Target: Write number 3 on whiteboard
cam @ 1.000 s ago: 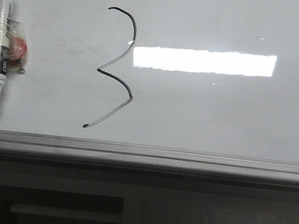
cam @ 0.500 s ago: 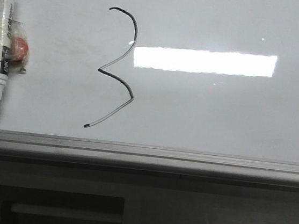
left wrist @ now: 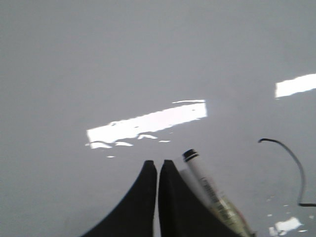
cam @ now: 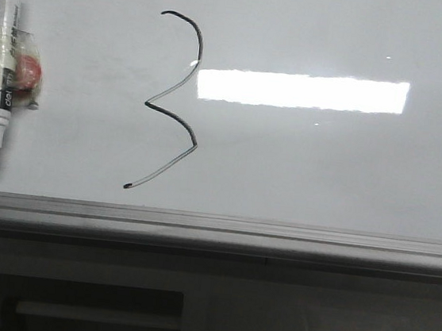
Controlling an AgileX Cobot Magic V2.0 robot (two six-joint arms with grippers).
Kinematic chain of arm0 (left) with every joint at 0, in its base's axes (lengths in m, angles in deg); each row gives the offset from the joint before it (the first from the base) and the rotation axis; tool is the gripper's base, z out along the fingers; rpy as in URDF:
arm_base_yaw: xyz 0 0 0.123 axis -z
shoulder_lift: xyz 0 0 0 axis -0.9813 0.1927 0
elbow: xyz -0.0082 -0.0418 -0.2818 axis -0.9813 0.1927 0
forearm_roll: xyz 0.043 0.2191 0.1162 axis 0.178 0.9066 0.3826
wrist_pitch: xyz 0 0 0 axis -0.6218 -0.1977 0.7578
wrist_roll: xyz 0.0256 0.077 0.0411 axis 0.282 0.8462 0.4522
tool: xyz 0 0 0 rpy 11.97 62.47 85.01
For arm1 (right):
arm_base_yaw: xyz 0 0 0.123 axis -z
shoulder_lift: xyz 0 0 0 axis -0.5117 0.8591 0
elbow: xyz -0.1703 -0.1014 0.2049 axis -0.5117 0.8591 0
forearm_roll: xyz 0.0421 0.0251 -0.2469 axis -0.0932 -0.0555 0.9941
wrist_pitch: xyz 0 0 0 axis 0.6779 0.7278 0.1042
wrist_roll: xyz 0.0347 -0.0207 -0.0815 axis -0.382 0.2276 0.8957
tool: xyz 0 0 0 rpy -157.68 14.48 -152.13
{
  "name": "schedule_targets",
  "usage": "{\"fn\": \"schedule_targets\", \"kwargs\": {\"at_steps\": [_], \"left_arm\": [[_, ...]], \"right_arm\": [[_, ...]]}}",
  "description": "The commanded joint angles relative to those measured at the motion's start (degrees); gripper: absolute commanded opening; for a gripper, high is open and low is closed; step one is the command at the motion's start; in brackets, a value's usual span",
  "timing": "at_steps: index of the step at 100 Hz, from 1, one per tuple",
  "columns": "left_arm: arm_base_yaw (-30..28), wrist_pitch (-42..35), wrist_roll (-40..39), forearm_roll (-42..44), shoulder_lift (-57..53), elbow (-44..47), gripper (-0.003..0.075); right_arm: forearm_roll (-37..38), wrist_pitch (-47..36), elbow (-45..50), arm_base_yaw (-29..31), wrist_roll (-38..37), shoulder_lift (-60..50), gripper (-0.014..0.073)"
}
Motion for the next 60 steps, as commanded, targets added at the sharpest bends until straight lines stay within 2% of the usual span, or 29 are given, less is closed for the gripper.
{"fn": "schedule_targets", "kwargs": {"at_steps": [1, 16, 26, 41, 60], "left_arm": [[-5.5, -2.4, -4.1, 4.7, -3.1, 0.4, -0.002], [-16.2, 6.3, -7.9, 9.0, -8.9, 1.3, -0.002], [-20.7, 9.3, -7.9, 9.0, -10.5, 1.3, -0.002], [-21.7, 13.1, -7.9, 9.0, -12.3, 1.8, -0.002], [-21.7, 14.3, -8.1, 6.5, -16.7, 8.6, -0.0021]], "right_arm": [[0.0, -4.0, -1.4, 0.1, 0.3, 0.0, -0.0061], [0.0, -4.0, -1.4, 0.1, 0.3, 0.0, -0.0061], [0.0, -4.0, -1.4, 0.1, 0.3, 0.0, -0.0061], [0.0, -4.0, -1.4, 0.1, 0.3, 0.0, -0.0061], [0.0, -4.0, -1.4, 0.1, 0.3, 0.0, -0.0061]]}}
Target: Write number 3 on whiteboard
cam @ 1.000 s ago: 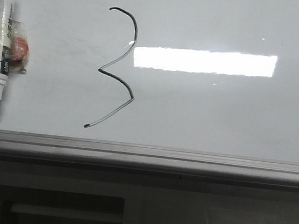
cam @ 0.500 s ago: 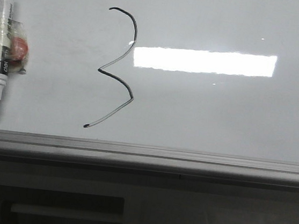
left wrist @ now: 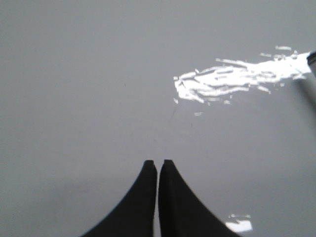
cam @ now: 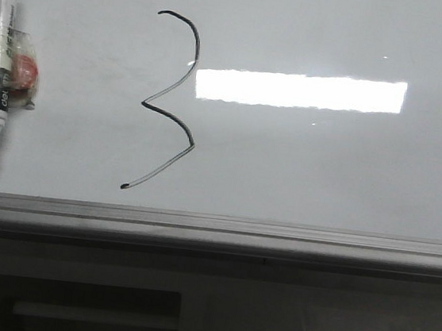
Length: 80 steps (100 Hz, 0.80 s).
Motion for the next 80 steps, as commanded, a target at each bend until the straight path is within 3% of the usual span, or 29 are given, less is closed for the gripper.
{"fn": "schedule_targets", "kwargs": {"at_steps": [1, 19, 80], "left_arm": [[-0.1, -1.0, -0.8, -1.6, -1.6, 0.8, -0.0021], [-0.1, 12.7, -3.7, -1.9, -1.7, 0.7, -0.002], [-0.1, 12.2, -5.3, -0.9, -1.7, 0.7, -0.002]], "right_arm": [[0.0, -4.0, -1.4, 0.1, 0.3, 0.0, -0.0061], [0.0, -4.1, -1.4, 0.1, 0.3, 0.0, -0.0061], [0.0, -4.2, -1.4, 0.1, 0.3, 0.0, -0.0061]]}}
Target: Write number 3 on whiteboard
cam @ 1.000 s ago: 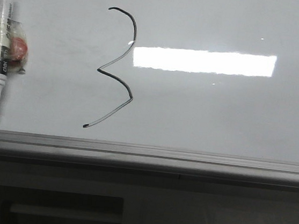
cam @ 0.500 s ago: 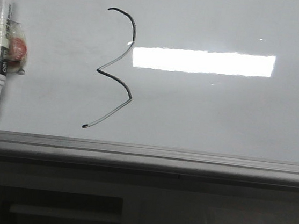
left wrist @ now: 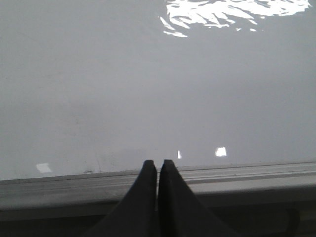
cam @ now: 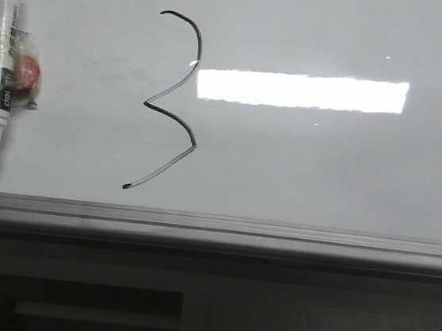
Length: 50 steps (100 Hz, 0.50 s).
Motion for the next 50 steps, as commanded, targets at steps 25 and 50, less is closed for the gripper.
{"fn": "schedule_targets", "kwargs": {"at_steps": [25, 50], "left_arm": [[0.0, -3.4, -0.7, -0.1, -1.4, 0.6, -0.002], [0.0, -3.4, -0.7, -0.1, -1.4, 0.6, -0.002]], "right_arm": [[0.0, -4.1, -1.4, 0.1, 0.3, 0.0, -0.0061], [0.4, -4.2, -1.4, 0.1, 0.3, 0.0, -0.0061]]}}
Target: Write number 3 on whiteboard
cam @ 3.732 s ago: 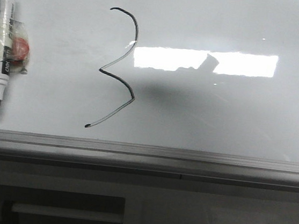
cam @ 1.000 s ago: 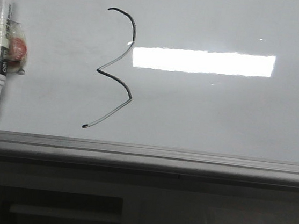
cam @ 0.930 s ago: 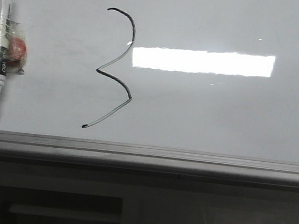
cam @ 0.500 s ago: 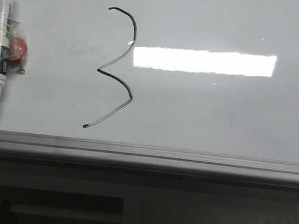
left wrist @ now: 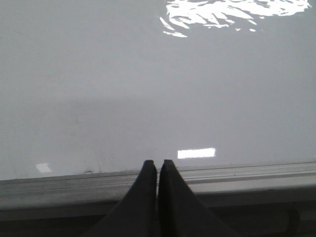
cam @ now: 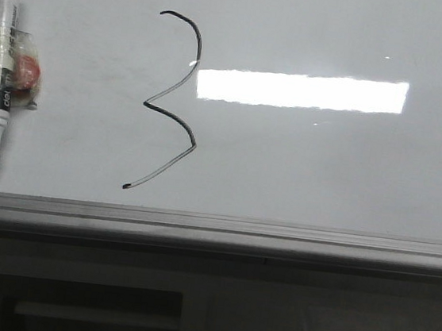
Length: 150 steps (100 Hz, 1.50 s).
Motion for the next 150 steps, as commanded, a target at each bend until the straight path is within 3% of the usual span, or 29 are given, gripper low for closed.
{"fn": "schedule_targets", "kwargs": {"at_steps": [1, 37, 60, 70, 82, 127, 150], "left_arm": [[0.0, -3.4, -0.7, -0.1, -1.4, 0.6, -0.002], [0.0, -3.4, -0.7, -0.1, -1.4, 0.6, -0.002], [0.0, -3.4, -0.7, -0.1, -1.4, 0.6, -0.002], [0.0, -3.4, -0.7, -0.1, -1.4, 0.6, -0.0021], [0.0, -3.4, -0.7, -0.1, -1.4, 0.6, -0.002], [0.0, -3.4, -0.7, -0.1, -1.4, 0.6, -0.002], [0.0, -3.4, -0.7, -0.1, -1.4, 0.6, -0.002]], "right_arm": [[0.6, -4.4, -1.4, 0.1, 0.3, 0.0, -0.0061], [2.5, -6.1, -1.4, 0.1, -0.3, 0.0, -0.0061], [21.8, -8.2, -1.4, 0.2, -18.8, 0.0, -0.0061], [23.2, -8.7, -1.4, 2.3, -20.8, -0.2, -0.0061], [23.1, -8.7, -1.4, 8.0, -20.8, -1.1, -0.0061], [23.1, -8.5, -1.4, 39.4, -20.8, -5.4, -0.0061], [23.1, -6.9, 2.4, 48.8, -20.8, -10.6, -0.0061]]}}
